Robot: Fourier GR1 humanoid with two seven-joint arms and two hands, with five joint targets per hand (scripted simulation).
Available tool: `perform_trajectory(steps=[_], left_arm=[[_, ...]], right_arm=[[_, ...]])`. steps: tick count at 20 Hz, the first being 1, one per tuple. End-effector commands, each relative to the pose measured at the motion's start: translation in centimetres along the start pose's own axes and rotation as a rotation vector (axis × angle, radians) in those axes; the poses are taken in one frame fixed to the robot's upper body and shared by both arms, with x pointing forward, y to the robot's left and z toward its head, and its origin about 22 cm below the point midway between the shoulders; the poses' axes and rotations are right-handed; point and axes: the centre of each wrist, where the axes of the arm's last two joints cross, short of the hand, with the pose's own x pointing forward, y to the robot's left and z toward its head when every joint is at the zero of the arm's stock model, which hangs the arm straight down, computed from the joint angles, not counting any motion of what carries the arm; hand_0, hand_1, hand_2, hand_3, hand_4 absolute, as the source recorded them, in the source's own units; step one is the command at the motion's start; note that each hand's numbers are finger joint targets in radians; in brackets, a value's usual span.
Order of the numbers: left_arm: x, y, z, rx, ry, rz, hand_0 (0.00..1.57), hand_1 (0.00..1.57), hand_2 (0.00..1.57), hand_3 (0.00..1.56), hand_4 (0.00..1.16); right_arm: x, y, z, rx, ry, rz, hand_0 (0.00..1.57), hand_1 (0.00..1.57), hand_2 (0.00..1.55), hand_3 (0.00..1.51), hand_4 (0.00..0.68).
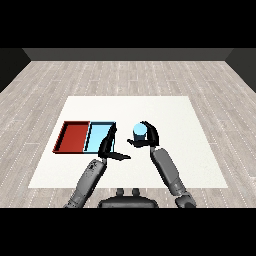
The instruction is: Pick the blue can and put it in the blue box
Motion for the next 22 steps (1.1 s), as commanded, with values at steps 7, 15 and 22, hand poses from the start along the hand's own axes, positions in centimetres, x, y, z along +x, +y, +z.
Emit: perform_trajectory(steps=[7, 15, 22], left_arm=[[-1.3, -2.7, -1.4, -0.002, 0.048, 0.004, 0.0, 0.0, 0.0, 0.0, 0.0], [-3.8, -4.6, 0.7, -0.028, 0.098, 0.022, 0.0, 0.0, 0.0, 0.0, 0.0], [-1.8, -3.6, -1.8, -0.019, 0.104, 0.049, 0.0, 0.0, 0.0, 0.0, 0.0]], right_arm=[[1.6, 2.2, -0.9, 0.035, -0.009, -0.034, 1.42, 1.42, 1.46, 1.37, 0.555], [-0.7, 1.1, -0.1, 0.056, -0.007, -0.065, 1.43, 1.43, 1.46, 1.37, 0.552], [1.0, 3.5, -2.2, 0.074, -0.029, -0.054, 1.44, 1.44, 1.46, 1.37, 0.561]])
